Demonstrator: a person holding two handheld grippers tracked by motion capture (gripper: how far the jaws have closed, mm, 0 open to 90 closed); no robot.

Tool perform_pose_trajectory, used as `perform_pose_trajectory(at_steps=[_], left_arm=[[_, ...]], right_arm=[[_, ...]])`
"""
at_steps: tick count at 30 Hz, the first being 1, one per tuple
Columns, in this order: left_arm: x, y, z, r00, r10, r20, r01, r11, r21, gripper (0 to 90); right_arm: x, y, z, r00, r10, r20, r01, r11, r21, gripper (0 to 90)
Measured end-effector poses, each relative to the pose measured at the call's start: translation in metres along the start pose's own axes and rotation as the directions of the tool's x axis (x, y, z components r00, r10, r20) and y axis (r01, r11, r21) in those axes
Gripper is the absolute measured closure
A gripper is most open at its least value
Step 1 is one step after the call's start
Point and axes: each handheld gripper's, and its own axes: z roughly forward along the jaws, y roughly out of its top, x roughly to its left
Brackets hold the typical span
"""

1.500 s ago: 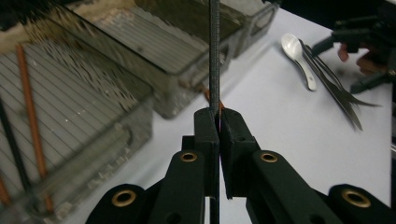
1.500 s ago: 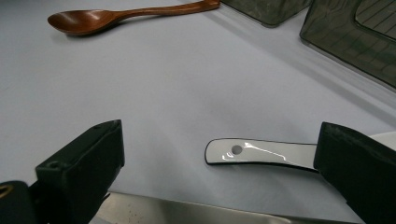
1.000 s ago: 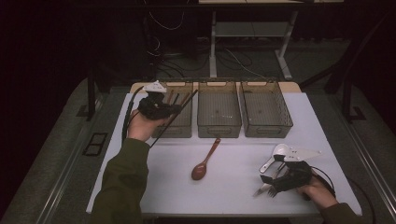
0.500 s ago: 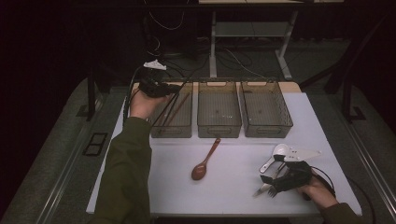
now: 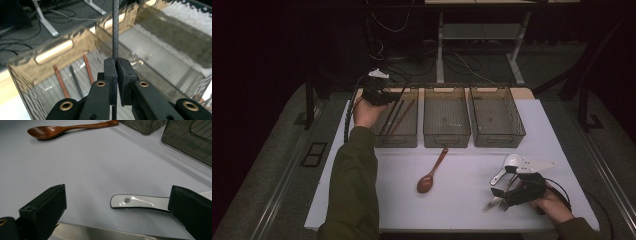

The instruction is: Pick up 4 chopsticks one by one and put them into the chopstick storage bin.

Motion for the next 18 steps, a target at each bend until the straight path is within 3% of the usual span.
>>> perform_pose_trajectory(at_steps=[6,8,10,18], left_arm=[[0.006,-0.017,0.013,0.9989,-0.044,-0.015,0.045,0.9972,0.06,85.2],[0.006,-0.021,0.016,0.998,-0.041,-0.047,0.044,0.9965,0.071,82.8],[0.006,-0.024,0.017,0.9967,-0.048,-0.066,0.052,0.997,0.058,70.1],[0.004,-0.024,0.016,0.9971,-0.048,-0.06,0.05,0.9976,0.046,53.8]], right_arm=[[0.0,0.0,0.001,1.0,-0.001,0.0,0.001,1.0,0.002,1.8],[0.0,0.0,0.001,1.0,-0.002,0.001,0.002,1.0,0.002,1.8],[0.0,0.0,0.001,1.0,-0.001,0.001,0.001,1.0,0.002,1.8],[0.0,0.0,0.001,1.0,-0.002,0.001,0.002,1.0,0.003,1.8]])
